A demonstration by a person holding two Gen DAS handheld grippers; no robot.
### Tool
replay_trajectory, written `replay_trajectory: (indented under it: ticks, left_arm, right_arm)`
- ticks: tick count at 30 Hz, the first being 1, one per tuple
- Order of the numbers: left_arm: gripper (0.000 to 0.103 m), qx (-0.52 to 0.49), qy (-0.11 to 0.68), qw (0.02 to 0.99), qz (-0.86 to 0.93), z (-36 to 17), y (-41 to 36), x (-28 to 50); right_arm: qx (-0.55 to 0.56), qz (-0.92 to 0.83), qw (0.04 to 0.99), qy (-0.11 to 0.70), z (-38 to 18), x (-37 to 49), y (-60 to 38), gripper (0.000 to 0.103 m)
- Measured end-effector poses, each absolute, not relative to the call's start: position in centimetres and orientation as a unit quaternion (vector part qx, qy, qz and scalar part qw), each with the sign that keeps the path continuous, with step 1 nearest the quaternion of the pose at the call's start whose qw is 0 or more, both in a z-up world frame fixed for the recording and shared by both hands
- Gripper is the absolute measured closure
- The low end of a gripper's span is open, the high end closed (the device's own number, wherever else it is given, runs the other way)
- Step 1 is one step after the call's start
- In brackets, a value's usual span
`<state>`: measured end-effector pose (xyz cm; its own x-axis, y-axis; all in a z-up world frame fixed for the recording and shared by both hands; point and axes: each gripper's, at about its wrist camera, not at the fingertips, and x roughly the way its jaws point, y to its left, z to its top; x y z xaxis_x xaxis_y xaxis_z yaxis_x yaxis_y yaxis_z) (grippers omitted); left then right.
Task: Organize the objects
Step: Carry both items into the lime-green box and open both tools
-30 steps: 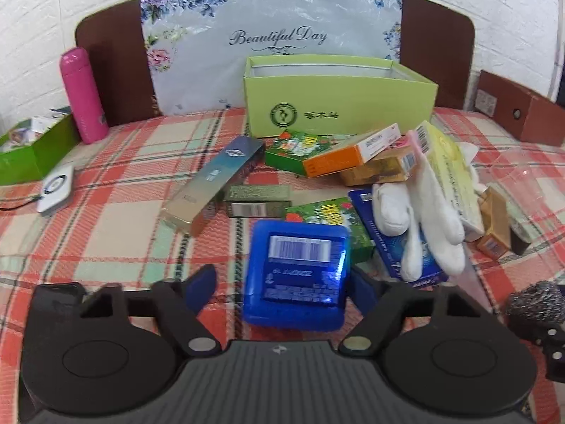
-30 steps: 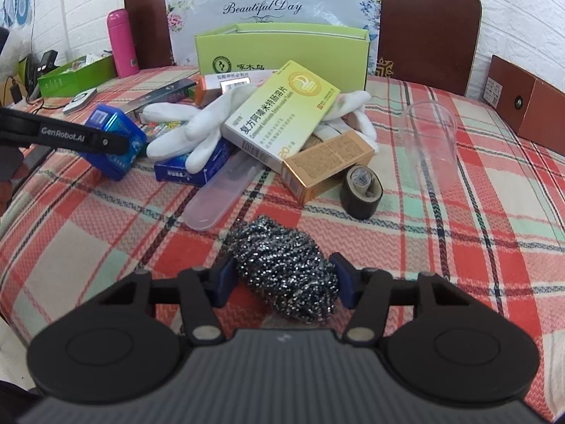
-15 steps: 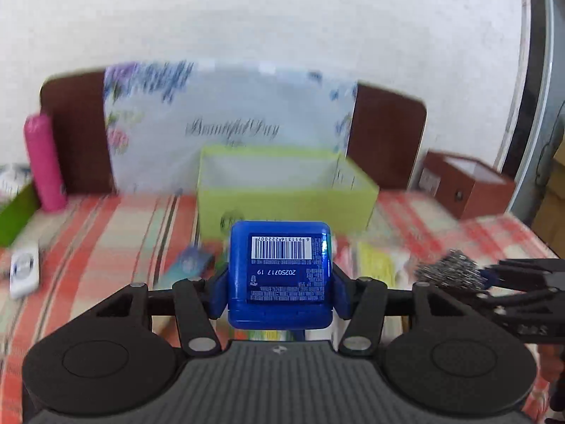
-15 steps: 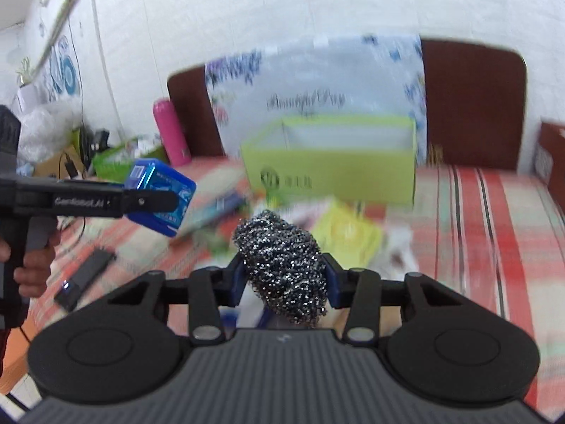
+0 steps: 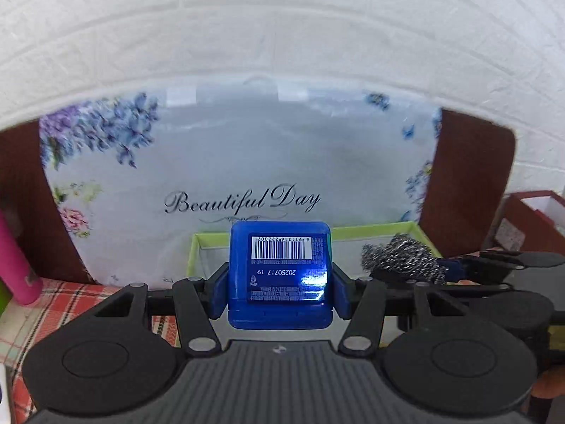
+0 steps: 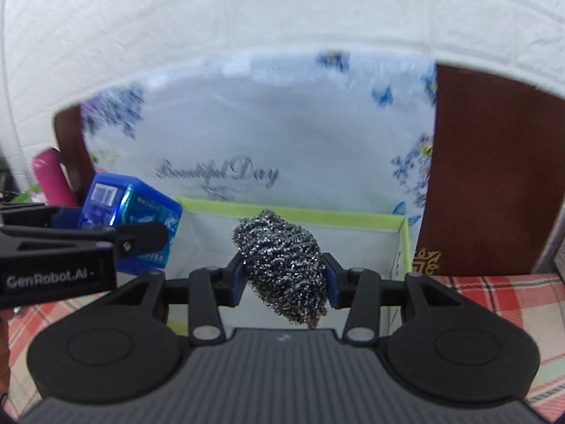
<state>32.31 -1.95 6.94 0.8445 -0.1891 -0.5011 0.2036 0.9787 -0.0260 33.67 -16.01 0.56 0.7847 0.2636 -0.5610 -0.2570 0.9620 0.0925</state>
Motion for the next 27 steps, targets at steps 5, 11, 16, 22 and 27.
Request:
replay_trajectory:
  ticks: [5,11,16,22,27]
  left_arm:
    - [0.044,0.015,0.291,0.952,-0.09,4.2,-1.3,35.6]
    - [0.028,-0.002,0.299,0.951,-0.084,3.0,-0.4,36.7]
    - [0.016,-0.032,0.26,0.963,-0.061,5.9,0.4,34.5]
    - [0.01,-0.053,0.209,0.975,-0.061,9.6,0.7,27.6]
    - [0.006,-0.025,0.207,0.977,-0.041,10.0,-0.2,21.0]
  right_arm:
    - [0.001,0.135,0.929,0.345,-3.1,37.5,-14.7,0.06]
    - [-0.007,0.155,0.925,0.347,-4.1,38.6,-13.8,0.049]
    - [-0.009,0.138,0.946,0.294,-0.9,36.5,-15.1,0.017]
    - [0.022,0.121,0.97,0.208,4.0,29.5,-18.3,0.0]
    - [0.015,0.131,0.975,0.181,5.1,22.1,-19.4,0.0]
